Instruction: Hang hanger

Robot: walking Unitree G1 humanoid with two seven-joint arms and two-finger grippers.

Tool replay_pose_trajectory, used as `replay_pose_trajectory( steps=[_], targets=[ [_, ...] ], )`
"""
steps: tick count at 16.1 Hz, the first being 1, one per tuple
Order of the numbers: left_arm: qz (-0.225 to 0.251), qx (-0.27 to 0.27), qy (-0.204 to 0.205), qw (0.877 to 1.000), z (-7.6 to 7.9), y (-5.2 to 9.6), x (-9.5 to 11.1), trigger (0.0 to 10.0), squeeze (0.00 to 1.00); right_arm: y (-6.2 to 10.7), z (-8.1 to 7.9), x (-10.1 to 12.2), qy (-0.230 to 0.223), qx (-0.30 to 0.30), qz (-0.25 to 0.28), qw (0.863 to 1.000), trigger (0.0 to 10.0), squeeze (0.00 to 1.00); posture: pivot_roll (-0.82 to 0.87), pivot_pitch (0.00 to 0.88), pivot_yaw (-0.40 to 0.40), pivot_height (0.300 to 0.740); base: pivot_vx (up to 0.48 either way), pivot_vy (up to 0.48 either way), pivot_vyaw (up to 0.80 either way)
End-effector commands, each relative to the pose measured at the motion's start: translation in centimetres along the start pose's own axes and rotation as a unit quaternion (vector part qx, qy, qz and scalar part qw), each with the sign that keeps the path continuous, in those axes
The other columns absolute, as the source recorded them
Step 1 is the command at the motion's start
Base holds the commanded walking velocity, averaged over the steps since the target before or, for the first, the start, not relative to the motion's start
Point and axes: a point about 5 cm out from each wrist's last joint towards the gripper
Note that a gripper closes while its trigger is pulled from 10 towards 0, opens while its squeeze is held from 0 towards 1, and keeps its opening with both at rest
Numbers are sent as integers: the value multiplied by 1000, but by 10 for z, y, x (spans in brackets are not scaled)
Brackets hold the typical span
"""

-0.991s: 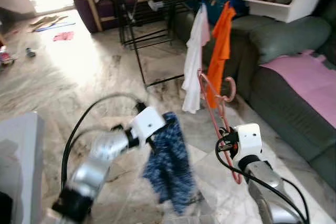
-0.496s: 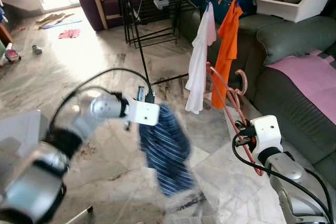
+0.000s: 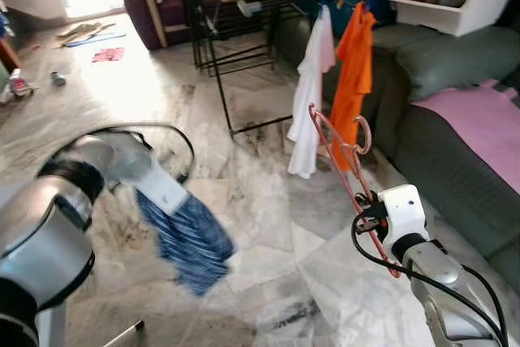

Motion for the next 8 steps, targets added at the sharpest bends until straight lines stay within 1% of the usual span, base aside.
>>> replay_pose_trajectory(
  steps=[1,2,3,4,5,6,8],
  targets=[
    [-11,41,-19,999,-17,7,-2,10000,0,-3,-3,5,5,6,11,1000,10000,0,-39,0,58,740,0,0,0],
    [29,132,-21,991,-38,11,13,10000,0,-2,-4,4,5,7,10,1000,10000,0,-39,0,58,740,0,0,0],
    [58,181,-22,982,-49,14,22,10000,0,-2,-4,4,4,7,10,1000,10000,0,-39,0,55,740,0,0,0],
    [76,263,-56,960,-63,19,33,10000,0,-3,-6,4,5,9,10,1000,10000,0,-41,0,55,740,0,0,0],
    [91,292,-63,950,-67,22,37,10000,0,-3,-7,4,5,10,10,1000,10000,0,-42,0,54,740,0,0,0],
    [126,305,-71,941,-67,23,45,10000,0,-4,-8,5,7,11,11,1000,10000,0,-42,0,54,740,0,0,0],
    [181,333,-92,921,-65,26,55,10000,0,-4,-8,5,8,12,12,1000,10000,0,-43,0,55,740,0,0,0]
  ],
)
Point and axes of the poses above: a point about 5 cm out from each wrist's last joint towards the gripper, its own y axis pointing back from the gripper into the wrist, its own x axis along the axis of the wrist's last joint, z = x × y, and after that the axes turned 1 degree about y, right-handed
